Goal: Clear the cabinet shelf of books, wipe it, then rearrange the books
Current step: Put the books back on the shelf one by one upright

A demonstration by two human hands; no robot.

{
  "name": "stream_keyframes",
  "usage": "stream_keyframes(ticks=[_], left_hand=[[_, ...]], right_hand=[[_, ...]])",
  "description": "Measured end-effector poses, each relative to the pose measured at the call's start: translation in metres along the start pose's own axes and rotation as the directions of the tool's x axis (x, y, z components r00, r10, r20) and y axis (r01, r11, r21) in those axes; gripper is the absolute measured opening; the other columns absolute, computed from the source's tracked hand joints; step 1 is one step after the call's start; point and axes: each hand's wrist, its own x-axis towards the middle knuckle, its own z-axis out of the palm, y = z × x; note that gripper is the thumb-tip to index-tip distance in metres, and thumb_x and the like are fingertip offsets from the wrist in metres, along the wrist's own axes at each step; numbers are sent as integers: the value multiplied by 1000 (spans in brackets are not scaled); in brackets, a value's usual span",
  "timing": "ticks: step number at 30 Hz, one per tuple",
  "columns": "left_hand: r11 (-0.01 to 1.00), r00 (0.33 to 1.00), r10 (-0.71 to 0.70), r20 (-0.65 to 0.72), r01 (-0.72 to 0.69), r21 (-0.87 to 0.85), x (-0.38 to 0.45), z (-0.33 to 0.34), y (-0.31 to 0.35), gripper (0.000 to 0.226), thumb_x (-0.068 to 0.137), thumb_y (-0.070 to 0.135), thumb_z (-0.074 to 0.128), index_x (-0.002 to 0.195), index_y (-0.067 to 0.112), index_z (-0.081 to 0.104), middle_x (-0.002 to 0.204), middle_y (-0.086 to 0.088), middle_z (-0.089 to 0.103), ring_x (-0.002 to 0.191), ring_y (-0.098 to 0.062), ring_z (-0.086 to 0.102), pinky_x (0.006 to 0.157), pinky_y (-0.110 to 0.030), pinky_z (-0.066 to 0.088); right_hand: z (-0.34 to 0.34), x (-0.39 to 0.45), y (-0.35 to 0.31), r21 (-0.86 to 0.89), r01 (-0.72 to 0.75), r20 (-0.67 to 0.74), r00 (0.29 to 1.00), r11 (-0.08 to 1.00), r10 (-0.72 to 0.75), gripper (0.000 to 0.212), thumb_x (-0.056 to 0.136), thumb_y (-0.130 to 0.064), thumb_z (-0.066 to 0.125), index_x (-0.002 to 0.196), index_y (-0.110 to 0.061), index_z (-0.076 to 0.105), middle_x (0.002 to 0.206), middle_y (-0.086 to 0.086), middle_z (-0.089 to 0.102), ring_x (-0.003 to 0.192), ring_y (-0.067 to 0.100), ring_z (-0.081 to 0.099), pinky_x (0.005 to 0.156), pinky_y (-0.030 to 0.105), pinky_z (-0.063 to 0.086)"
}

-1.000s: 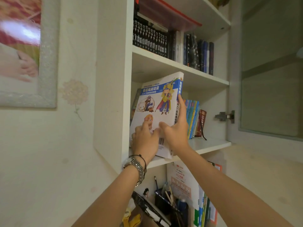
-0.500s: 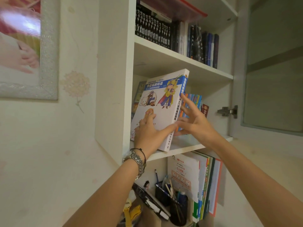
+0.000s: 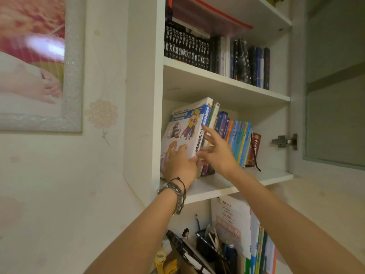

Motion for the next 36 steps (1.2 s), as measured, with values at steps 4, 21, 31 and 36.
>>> stream_keyframes(ticks=[4,21,31,36], left_hand=[[998,997,-62,-38,62,-1,1,0,6,43,97,27,47,139,22,40,152,1,31,139,-20,30,110,-42,30],[979,997,-81,0,79,-190,16,4,1,48,94,10,44,142,16,38,148,-4,38,131,-21,40,104,-34,34],[995,998,-22,-60,16,-97,6,1,4,40,89,26,60,127,19,51,124,-3,57,114,-24,55,90,-38,48],[936,975,207,-76,-220,-274,-38,-10,18,35,93,22,55,128,21,49,125,1,57,113,-15,54,95,-31,45]], right_hand=[[11,10,10,-135,53,-97,993,989,-67,78,82,11,64,146,-25,38,134,7,49,92,18,63,76,34,60],[28,19,26,-430,113,-180,961,896,-208,63,80,-5,73,137,-15,47,128,3,40,119,18,45,101,34,46],[2,-16,13,-476,56,-158,976,878,-148,44,86,-14,69,129,-13,56,122,4,57,99,11,53,91,26,47],[-27,-71,2,-328,36,-281,950,944,-134,33,88,-14,67,120,-20,58,105,-7,63,95,10,59,77,11,44]])
